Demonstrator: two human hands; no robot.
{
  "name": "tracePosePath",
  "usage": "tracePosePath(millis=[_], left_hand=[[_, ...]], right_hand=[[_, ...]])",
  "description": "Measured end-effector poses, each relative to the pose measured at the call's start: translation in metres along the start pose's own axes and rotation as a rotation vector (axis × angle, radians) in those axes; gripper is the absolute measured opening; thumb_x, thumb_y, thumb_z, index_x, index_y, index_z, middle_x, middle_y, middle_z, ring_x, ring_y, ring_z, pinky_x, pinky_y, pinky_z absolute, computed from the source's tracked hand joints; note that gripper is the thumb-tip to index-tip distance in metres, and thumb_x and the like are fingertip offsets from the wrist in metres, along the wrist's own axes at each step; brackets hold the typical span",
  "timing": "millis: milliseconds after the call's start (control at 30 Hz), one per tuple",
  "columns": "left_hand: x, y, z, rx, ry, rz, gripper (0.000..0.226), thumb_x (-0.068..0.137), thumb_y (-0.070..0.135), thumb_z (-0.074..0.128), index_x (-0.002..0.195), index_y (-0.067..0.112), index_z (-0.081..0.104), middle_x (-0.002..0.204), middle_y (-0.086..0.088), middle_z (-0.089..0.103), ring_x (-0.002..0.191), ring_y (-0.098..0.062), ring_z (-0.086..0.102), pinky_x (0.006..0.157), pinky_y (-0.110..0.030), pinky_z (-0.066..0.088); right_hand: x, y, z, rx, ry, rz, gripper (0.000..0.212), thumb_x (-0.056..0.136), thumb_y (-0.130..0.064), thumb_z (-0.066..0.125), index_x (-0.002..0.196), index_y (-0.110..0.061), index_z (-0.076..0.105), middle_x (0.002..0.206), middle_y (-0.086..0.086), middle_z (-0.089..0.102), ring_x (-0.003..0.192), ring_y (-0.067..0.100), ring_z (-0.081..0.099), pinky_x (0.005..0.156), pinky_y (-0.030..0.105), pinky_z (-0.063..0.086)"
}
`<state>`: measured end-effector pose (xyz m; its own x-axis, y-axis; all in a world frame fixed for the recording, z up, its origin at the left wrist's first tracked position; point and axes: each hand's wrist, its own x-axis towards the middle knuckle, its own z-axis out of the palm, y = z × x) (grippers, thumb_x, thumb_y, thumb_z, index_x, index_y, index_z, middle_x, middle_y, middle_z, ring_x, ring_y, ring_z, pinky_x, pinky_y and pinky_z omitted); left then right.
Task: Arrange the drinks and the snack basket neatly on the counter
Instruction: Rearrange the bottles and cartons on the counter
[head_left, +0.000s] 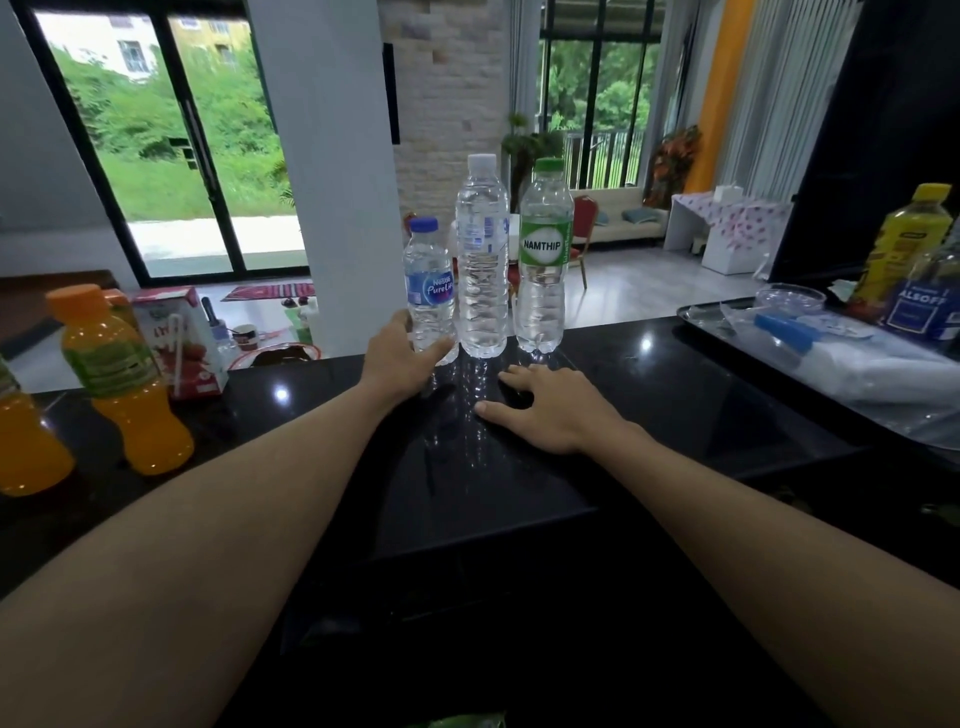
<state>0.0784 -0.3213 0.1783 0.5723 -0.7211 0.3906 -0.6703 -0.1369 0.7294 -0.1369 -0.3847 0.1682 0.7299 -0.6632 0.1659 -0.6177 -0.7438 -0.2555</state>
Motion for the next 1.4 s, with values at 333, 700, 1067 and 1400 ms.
tracePosePath(millis=[333, 700, 1067, 1400], left_hand=[[0.0, -0.004, 0.0, 0.001, 0.029, -0.001, 0.055, 0.081, 0.037, 0.08, 0.124, 0.012, 0.055, 0.113, -0.004, 0.063, 0.097, -0.021, 0.061, 0.088, -0.035, 0.051], [0.005, -0.012, 0.0, 0.005, 0.002, -0.002, 0.047, 0.078, 0.032, 0.08, 0.118, 0.018, 0.059, 0.102, 0.003, 0.062, 0.078, -0.004, 0.059, 0.066, -0.016, 0.043], [0.006, -0.011, 0.006, 0.115, 0.038, 0.011, 0.067, 0.08, 0.04, 0.08, 0.135, 0.012, 0.052, 0.119, -0.008, 0.067, 0.094, -0.02, 0.06, 0.085, -0.031, 0.048], [0.001, -0.005, 0.002, 0.186, 0.024, 0.012, 0.053, 0.084, 0.041, 0.075, 0.122, 0.006, 0.061, 0.115, -0.014, 0.067, 0.103, -0.031, 0.063, 0.086, -0.039, 0.051]], right_hand=[[0.001, 0.001, 0.001, 0.002, -0.001, 0.003, 0.093, 0.079, -0.09, 0.036, 0.151, -0.032, 0.045, 0.16, -0.007, 0.039, 0.146, 0.018, 0.037, 0.118, 0.04, 0.024], [-0.001, -0.001, -0.001, 0.018, 0.013, -0.001, 0.089, 0.083, -0.086, 0.04, 0.151, -0.029, 0.045, 0.159, -0.006, 0.039, 0.146, 0.019, 0.037, 0.118, 0.042, 0.024], [0.0, -0.001, 0.0, 0.003, 0.003, 0.013, 0.091, 0.081, -0.088, 0.038, 0.151, -0.03, 0.045, 0.159, -0.008, 0.04, 0.146, 0.019, 0.037, 0.118, 0.04, 0.028], [0.0, -0.001, 0.001, 0.028, 0.004, 0.032, 0.094, 0.078, -0.09, 0.039, 0.151, -0.031, 0.046, 0.159, -0.007, 0.04, 0.146, 0.021, 0.037, 0.118, 0.04, 0.027]])
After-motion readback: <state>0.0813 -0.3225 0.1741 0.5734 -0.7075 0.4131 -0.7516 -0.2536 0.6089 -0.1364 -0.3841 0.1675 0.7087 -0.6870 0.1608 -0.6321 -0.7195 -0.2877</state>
